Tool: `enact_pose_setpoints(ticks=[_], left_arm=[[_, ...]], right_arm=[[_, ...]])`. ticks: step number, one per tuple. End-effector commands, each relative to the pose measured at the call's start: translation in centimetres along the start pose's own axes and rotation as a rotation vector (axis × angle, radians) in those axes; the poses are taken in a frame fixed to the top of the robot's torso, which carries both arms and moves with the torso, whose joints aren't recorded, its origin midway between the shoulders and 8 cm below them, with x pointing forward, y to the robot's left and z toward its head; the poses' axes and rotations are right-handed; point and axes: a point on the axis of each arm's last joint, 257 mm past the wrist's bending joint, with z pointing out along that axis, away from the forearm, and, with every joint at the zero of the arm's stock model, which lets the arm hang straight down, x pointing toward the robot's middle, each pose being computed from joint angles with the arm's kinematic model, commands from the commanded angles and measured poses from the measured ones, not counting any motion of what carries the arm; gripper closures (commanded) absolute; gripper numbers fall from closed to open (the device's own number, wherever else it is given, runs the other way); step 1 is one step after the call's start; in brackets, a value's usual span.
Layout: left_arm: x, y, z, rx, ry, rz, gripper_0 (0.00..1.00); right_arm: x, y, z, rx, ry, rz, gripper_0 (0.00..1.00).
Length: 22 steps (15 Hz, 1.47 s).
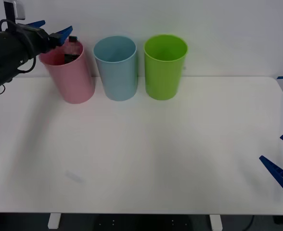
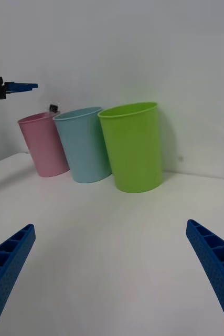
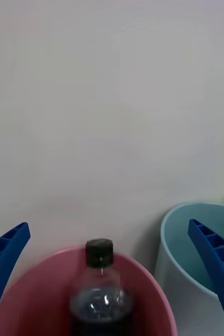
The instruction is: Grasp the object on the table and drop it into the matching bin: aluminum can to the light blue bin, PET bottle to the pink bin.
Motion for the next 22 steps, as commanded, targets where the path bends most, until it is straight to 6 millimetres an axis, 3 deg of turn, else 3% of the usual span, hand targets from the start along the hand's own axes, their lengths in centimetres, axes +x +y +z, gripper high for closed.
enact_pose_setpoints(ticks=[1,10,18,22], left_arm=[[0.4,-0.4,-1.1,0.036,-0.011,-0.045,0.0],[2.5,-0.7,-7.9,0.063,-0.076,-0.118,0.0],[5.3,-1.6,-16.7,0.091,-0.08,-0.108,0.0],[7.1,-2.1,-20.7,0.123,-0.06,-0.002,0.0]], right_arm=[[0.0,0.0,0.0,0.0,0.0,0.0,0.0],[0.0,0.0,0.0,0.0,0.0,0.0,0.0],[0.0,0.0,0.0,0.0,0.0,0.0,0.0],[0.0,0.0,0.0,0.0,0.0,0.0,0.0]])
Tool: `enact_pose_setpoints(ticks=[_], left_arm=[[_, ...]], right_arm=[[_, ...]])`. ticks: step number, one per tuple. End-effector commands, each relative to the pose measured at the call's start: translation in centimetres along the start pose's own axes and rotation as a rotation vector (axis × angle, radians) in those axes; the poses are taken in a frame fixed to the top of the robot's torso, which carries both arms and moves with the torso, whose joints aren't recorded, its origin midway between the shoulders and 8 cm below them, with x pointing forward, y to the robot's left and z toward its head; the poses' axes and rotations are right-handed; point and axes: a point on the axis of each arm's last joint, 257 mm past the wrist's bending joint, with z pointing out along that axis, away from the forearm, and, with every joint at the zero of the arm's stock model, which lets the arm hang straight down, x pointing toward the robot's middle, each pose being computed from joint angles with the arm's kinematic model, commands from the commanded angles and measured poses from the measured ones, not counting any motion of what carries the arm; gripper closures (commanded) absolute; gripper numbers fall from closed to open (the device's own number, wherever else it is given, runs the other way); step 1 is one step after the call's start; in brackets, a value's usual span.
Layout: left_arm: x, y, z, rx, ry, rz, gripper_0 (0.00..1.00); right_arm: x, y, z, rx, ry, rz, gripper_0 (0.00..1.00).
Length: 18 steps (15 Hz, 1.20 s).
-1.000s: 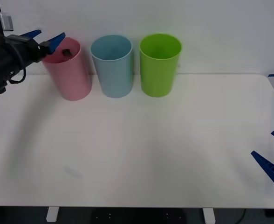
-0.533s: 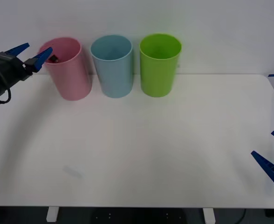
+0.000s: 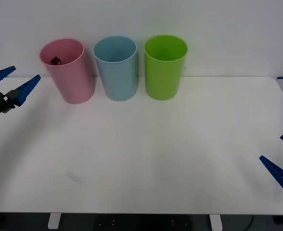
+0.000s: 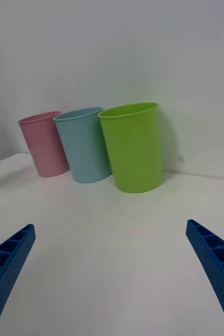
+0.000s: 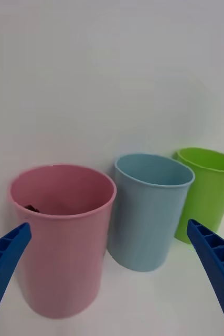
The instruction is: Grasp the object on the table and drop it into the matching bin: aluminum can to the light blue bin, PET bottle to the pink bin.
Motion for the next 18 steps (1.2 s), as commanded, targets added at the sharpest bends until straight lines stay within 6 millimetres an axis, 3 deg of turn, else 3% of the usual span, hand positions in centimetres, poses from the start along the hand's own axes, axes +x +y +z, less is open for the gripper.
enact_pose_setpoints(ticks=[1,12,18], left_arm=[[1.2,-0.5,-2.7,0.034,0.024,0.073,0.0],[5.4,-2.1,-15.1,0.113,0.149,0.101,0.0],[7.3,-3.8,-19.2,0.108,0.203,0.087,0.0]], right_arm=[[0.0,0.0,0.0,0.0,0.0,0.0,0.0],[0.0,0.0,0.0,0.0,0.0,0.0,0.0],[0.0,0.0,0.0,0.0,0.0,0.0,0.0]])
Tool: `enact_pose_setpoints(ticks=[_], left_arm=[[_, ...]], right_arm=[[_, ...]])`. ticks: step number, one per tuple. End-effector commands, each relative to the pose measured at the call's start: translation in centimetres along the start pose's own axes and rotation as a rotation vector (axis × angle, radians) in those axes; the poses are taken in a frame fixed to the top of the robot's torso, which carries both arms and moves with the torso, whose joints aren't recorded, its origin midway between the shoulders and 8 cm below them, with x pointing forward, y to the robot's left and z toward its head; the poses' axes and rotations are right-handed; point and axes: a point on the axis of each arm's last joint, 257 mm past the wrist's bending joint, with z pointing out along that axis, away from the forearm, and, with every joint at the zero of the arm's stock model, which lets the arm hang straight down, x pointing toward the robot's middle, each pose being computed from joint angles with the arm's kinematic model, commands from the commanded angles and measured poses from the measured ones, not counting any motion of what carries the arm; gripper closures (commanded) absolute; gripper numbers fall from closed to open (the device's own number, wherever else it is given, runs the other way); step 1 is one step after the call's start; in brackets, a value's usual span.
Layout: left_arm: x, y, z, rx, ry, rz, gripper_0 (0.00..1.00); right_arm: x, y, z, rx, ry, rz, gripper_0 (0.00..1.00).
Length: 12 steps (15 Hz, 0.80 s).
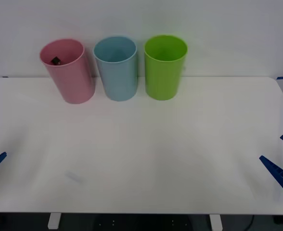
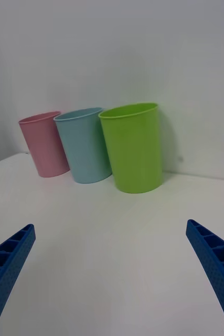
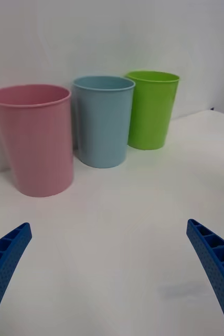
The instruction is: Grasp the object on the table and drop it into the matching bin: aluminum can to the light blue bin, PET bottle to the pink bin.
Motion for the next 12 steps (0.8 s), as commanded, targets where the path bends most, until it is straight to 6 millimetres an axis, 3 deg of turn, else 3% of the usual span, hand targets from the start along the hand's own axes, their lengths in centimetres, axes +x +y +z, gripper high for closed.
enact_pose_setpoints(ticks=[1,9,12], left_arm=[[0.8,-0.4,-1.3,-0.009,0.019,0.0,0.0],[3.6,-1.7,-4.4,-0.029,0.08,-0.037,0.0],[3.6,-1.7,-4.4,-0.029,0.08,-0.037,0.0]], right_arm=[[0.0,0.0,0.0,0.0,0.0,0.0,0.0],[0.0,0.0,0.0,0.0,0.0,0.0,0.0],[0.0,0.0,0.0,0.0,0.0,0.0,0.0]])
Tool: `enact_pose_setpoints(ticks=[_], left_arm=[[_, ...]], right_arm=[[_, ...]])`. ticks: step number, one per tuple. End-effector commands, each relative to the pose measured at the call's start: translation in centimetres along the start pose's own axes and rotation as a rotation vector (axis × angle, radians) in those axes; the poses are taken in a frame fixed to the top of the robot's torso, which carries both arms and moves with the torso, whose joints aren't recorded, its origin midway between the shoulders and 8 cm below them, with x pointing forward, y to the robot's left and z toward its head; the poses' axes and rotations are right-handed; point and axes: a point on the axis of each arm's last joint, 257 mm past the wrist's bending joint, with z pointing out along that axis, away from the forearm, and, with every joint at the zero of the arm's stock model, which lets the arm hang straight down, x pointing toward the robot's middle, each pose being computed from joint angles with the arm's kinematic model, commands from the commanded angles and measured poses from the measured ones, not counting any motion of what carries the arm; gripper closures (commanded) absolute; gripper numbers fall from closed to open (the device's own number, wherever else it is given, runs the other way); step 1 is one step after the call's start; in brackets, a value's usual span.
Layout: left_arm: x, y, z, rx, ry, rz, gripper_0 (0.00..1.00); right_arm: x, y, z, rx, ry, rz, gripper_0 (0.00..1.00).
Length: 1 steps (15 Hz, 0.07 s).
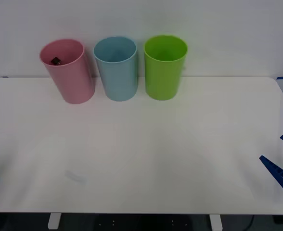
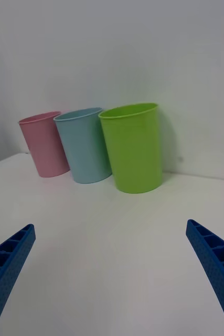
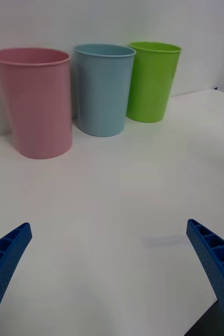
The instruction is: Grasp the object on the table and drop it into the matching bin: aluminum can to the light blue bin, PET bottle to the pink bin.
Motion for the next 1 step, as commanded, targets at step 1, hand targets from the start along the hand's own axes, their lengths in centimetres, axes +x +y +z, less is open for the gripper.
enact_pose_setpoints(ticks=[1], left_arm=[[0.01,0.01,-0.01,0.0,0.0,0.0,0.0]], right_arm=[[0.0,0.0,0.0,0.0,0.0,0.0,0.0]])
